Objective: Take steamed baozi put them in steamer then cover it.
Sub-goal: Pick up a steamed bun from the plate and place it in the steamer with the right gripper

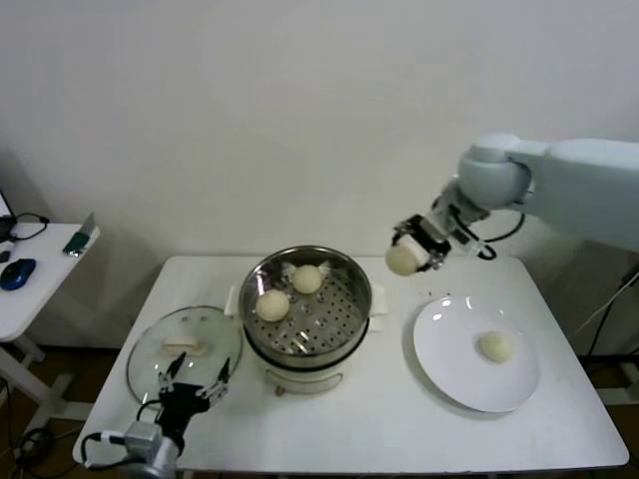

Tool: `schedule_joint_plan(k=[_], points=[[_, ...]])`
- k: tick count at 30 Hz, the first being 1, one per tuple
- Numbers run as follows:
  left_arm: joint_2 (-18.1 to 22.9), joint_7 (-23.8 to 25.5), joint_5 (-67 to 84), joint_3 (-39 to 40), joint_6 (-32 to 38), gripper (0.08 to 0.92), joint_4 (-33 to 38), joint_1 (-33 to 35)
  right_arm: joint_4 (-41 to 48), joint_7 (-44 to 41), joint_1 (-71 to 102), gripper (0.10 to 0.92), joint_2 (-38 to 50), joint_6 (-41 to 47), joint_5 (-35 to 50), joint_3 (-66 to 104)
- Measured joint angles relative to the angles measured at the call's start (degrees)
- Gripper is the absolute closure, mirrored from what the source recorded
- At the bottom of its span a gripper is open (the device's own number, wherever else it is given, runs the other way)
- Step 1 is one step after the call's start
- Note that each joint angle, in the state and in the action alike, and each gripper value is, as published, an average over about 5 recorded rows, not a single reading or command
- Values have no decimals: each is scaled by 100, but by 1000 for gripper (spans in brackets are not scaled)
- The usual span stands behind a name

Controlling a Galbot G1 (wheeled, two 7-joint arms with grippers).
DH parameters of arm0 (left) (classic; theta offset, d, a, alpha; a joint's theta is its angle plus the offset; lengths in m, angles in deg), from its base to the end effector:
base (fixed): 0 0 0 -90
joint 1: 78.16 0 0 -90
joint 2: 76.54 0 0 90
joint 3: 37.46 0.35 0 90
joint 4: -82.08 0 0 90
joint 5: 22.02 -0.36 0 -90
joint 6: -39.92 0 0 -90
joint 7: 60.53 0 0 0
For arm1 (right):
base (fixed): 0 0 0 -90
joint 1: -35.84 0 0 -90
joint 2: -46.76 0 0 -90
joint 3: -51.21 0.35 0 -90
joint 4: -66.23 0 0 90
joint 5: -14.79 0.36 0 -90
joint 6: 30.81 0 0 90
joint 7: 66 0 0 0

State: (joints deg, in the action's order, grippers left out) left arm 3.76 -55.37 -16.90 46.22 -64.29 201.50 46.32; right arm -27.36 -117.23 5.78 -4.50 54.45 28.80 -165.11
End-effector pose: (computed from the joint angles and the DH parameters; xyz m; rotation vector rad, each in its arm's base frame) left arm 0.1636 0.0632 -0.3124 -0.0962 -2.8060 -0.1366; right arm 0.4845 0.0209 0.0345 1.6780 -0.9745 2.1745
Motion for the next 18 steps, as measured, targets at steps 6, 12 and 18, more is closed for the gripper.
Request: schedule_joint_plan(k=[6,12,18], points=[[-10,-6,50,-57,12,177,40,35,-152,128,124,346,-800,-210,-291,187],[-10,-6,96,-121,10,177,66,51,-30,236,547,347,-1527,-307,-561,301],[-10,-7,115,-143,11,177,68,56,191,302,1008,347,-2054,-334,-818,323]])
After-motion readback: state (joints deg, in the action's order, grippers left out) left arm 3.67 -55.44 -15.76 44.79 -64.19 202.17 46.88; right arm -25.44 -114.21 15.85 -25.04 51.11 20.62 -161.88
